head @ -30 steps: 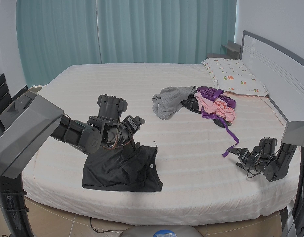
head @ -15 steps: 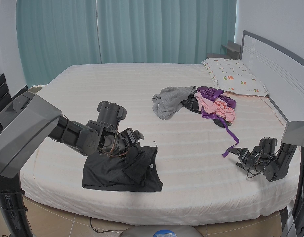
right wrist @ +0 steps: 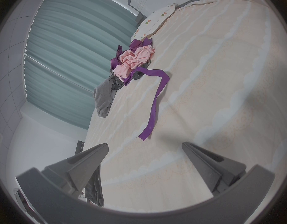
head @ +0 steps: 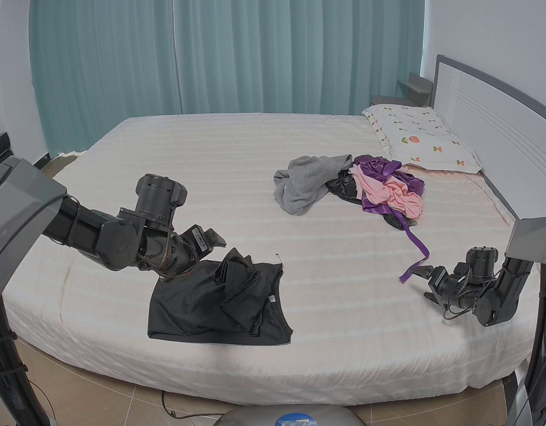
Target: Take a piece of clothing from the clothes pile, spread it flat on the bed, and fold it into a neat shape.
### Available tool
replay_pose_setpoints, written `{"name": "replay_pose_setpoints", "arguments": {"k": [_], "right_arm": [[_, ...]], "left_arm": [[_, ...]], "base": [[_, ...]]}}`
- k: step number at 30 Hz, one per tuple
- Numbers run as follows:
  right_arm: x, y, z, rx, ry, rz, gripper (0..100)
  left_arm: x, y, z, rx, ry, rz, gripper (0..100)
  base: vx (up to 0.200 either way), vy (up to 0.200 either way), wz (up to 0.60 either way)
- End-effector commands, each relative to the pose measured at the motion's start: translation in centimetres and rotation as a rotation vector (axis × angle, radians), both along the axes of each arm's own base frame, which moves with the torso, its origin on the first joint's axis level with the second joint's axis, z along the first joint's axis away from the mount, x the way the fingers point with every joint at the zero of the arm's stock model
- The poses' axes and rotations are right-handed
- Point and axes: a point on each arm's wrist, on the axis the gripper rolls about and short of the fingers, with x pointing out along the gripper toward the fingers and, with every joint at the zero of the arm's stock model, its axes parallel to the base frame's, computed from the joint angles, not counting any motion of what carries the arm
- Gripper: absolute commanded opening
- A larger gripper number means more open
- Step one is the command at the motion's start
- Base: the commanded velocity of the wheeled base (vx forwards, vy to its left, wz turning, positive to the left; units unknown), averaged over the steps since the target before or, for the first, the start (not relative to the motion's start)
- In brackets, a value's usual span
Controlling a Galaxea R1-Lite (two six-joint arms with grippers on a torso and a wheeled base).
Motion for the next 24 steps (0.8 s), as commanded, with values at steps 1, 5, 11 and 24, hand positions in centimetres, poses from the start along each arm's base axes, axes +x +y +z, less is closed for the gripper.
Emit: {"name": "replay_pose_setpoints", "arguments": {"k": [1, 5, 11, 24], "right_arm": [[0.0, 0.0, 0.1, 0.000, -0.002, 0.001, 100], [-0.3, 0.1, 0.3, 0.000, -0.001, 0.001, 100], [-1.0, 0.5, 2.0, -0.003, -0.036, 0.013, 100], [-2.4, 3.3, 2.6, -0.071, -0.072, 0.060, 100]], "left_arm": [[-1.9, 2.1, 1.6, -0.054, 0.002, 0.025, 100], [-2.8, 2.9, 1.1, -0.098, 0.049, 0.047, 100], [-3.7, 3.4, -0.8, -0.129, 0.130, 0.071, 100], [-3.6, 6.3, -4.8, -0.293, 0.138, 0.082, 100]], "base": [[0.000, 0.000, 0.00], [0.000, 0.000, 0.00], [0.000, 0.033, 0.00], [0.000, 0.200, 0.00]]}}
